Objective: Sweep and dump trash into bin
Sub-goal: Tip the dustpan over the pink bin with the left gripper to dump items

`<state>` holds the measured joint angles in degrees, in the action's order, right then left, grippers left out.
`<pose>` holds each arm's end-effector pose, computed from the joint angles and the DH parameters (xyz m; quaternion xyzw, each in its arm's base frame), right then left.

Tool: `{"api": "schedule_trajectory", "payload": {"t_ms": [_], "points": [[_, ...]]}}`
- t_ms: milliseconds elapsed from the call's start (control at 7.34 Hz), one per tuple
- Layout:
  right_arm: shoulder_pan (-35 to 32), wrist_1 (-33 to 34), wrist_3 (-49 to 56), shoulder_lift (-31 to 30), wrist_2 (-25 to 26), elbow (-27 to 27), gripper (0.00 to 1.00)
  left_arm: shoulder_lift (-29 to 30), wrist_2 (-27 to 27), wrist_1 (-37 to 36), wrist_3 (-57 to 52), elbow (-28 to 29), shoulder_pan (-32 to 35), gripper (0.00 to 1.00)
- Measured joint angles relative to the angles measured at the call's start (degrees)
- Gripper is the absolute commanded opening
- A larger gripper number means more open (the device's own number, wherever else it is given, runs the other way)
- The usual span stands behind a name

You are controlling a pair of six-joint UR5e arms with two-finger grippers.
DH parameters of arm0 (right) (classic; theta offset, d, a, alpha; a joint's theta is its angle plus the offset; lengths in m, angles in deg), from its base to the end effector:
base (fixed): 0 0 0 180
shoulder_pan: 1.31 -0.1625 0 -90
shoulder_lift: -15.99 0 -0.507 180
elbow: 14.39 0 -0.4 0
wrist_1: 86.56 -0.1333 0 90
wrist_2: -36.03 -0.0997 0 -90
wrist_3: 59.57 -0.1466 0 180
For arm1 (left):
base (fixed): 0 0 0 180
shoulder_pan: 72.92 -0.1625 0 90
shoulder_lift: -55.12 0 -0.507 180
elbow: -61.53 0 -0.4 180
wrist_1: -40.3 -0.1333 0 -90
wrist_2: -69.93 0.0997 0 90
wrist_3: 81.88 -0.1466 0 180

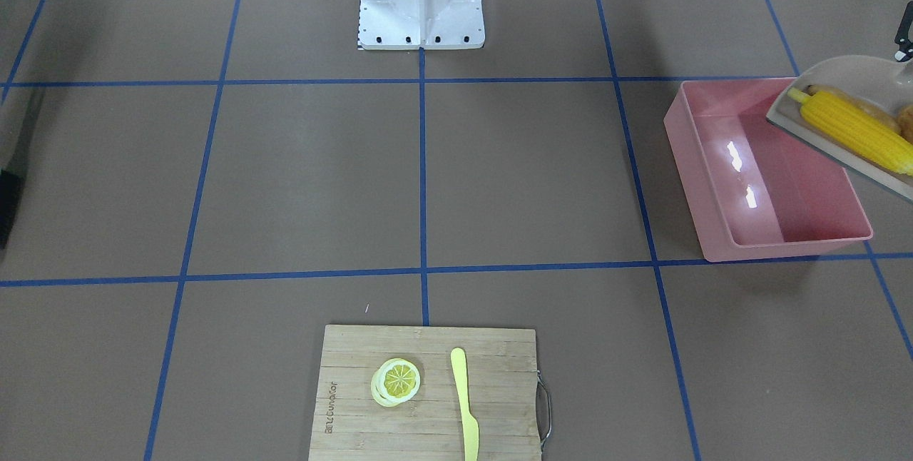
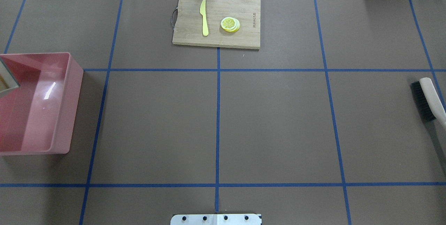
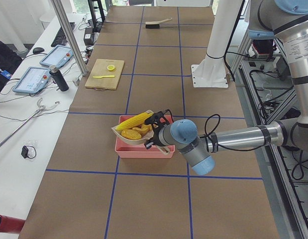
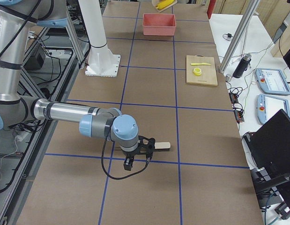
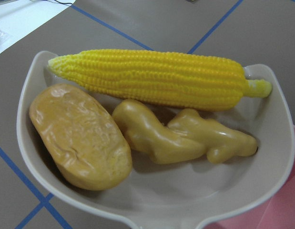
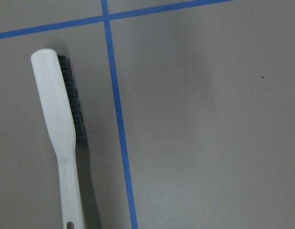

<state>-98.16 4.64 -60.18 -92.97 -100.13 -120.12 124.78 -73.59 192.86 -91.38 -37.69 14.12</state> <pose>0.0663 -0.3206 0.7735 -0.0142 -0.3931 0.0749 0.9163 0.0025 -0.3469 0.6914 0.4100 0.3829 0.2815 0.7785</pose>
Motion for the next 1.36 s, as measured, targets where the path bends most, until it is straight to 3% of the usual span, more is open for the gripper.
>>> {"api": "schedule_trajectory", "payload": {"t_ms": [545,1362], "points": [[0.0,0.03,0.02,-0.45,0.27,0.52,1.0,1.24,8.17,-1.8,-9.6,0.06,-0.63,0.0],[0.0,-0.13,0.09,-0.95,0.61,0.45,1.0,1.38,15.49,-1.99,-32.67,-0.6,-0.83,0.0]]}}
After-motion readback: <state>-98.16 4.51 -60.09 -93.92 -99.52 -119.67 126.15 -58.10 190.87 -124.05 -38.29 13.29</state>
